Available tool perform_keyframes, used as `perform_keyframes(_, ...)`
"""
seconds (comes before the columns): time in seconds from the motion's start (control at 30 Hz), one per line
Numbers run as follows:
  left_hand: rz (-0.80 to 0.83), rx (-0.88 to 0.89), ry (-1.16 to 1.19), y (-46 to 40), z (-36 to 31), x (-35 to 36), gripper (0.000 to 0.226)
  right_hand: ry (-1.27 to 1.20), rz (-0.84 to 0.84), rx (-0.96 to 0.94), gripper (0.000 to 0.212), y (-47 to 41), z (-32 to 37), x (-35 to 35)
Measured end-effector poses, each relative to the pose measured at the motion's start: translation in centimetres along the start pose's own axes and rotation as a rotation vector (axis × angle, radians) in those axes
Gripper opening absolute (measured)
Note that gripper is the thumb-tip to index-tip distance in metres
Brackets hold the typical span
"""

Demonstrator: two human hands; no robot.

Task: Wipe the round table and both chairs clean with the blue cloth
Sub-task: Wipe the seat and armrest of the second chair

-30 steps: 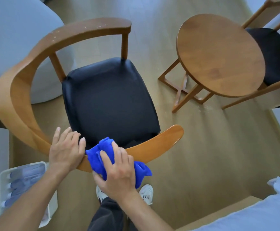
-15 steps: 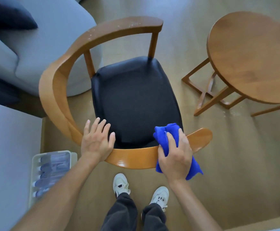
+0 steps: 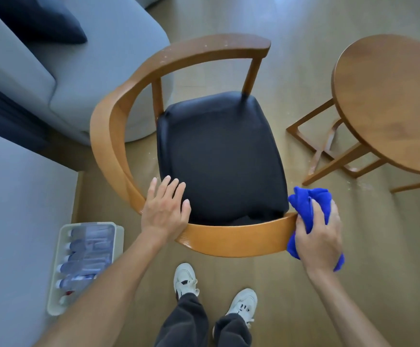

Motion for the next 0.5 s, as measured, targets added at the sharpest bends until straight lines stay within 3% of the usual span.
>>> perform_keyframes(0.1,-0.006,0.022,0.019,0.2,-0.3,-0.3,0.053,0.055,0.022,-0.122,0.037,4.0,6.6,1.8)
perform_keyframes(0.17,0.003,0.03,0.047,0.5,-0.6,-0.6,0.057,0.051,0.157,-0.172,0.045,7.9,12.0,3.7)
perform_keyframes(0.33,-0.137,-0.081,0.445,2.5,-0.5,-3.3,0.06,-0.22,0.473,0.025,0.071,11.9,18.6,5.9)
perform_keyframes(0.43,-0.203,-0.06,0.477,4.2,-1.4,-5.0,0.054,-0.77,0.738,0.129,0.074,11.2,17.4,5.3)
perform_keyframes(0.5,-0.171,-0.021,0.357,5.4,-3.8,-4.8,0.054,-1.043,0.838,0.218,0.058,9.7,15.5,3.7)
Point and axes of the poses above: each hand's wrist, its own y-axis away from the middle knuckle, its own x-axis out of the palm, z = x × y, the point moved 7 cm from there along -y, towards the middle knuckle, and after that the axes turned 1 degree about -z, right-handed, at the moved point
